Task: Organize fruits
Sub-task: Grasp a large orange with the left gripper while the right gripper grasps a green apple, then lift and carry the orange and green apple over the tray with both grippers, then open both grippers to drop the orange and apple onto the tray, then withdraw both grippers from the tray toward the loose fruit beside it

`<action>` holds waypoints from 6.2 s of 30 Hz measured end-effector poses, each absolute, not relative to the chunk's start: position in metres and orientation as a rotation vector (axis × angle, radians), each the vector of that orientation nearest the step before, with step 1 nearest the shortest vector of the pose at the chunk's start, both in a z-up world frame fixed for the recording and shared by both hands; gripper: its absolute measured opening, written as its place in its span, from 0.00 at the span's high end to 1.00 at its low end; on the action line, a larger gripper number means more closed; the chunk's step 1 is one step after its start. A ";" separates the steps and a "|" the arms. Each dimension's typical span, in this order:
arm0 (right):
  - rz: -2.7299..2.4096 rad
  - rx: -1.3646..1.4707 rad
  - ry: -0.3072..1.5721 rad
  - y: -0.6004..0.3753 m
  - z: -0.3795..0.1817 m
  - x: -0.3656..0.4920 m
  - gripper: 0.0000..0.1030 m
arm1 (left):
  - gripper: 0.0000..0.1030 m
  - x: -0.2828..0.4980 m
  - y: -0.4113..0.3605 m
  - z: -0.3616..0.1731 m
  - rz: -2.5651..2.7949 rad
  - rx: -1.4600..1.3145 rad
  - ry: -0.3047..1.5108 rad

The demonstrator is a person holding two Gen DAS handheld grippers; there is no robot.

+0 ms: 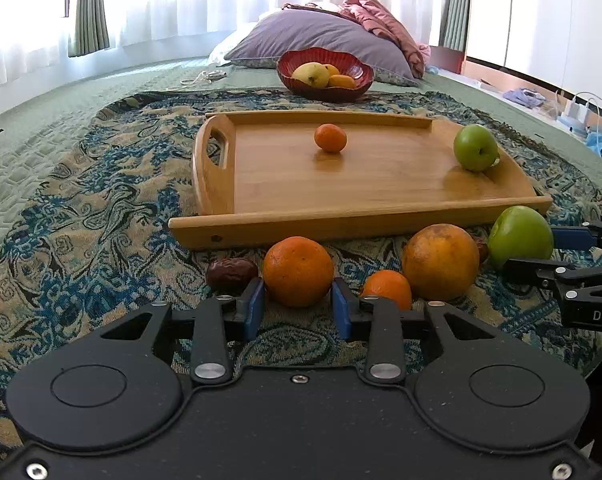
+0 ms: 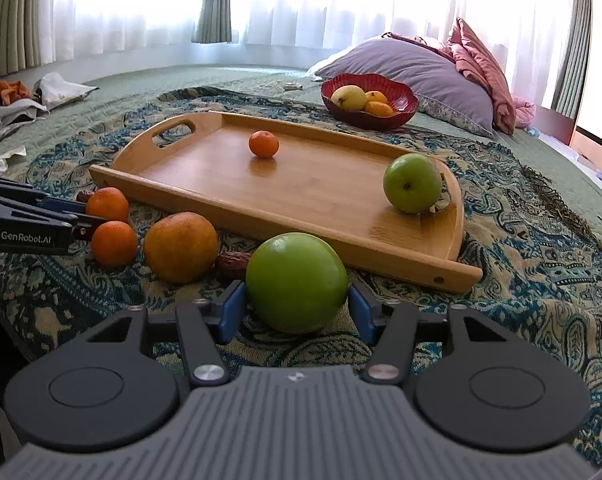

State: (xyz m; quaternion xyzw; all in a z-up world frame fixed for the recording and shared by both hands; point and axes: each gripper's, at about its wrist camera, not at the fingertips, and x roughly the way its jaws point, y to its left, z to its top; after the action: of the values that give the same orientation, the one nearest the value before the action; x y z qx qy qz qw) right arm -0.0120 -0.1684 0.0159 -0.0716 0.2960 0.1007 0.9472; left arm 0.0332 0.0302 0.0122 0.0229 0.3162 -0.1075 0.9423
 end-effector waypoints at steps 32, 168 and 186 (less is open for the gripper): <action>0.137 0.021 0.577 -0.176 0.018 0.000 0.31 | 0.68 0.036 0.027 0.025 -0.211 0.009 0.619; 0.185 0.036 0.568 -0.178 0.050 0.057 0.08 | 0.16 0.079 0.020 0.055 -0.257 0.059 0.591; 0.211 -0.039 0.534 -0.159 0.033 0.013 0.04 | 0.11 0.044 0.044 0.033 -0.233 0.047 0.597</action>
State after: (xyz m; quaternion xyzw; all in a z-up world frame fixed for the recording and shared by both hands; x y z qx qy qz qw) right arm 0.0128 -0.1593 0.0334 -0.0194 0.2635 0.1039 0.9589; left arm 0.0443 0.0438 0.0325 0.0232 0.2932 -0.1145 0.9489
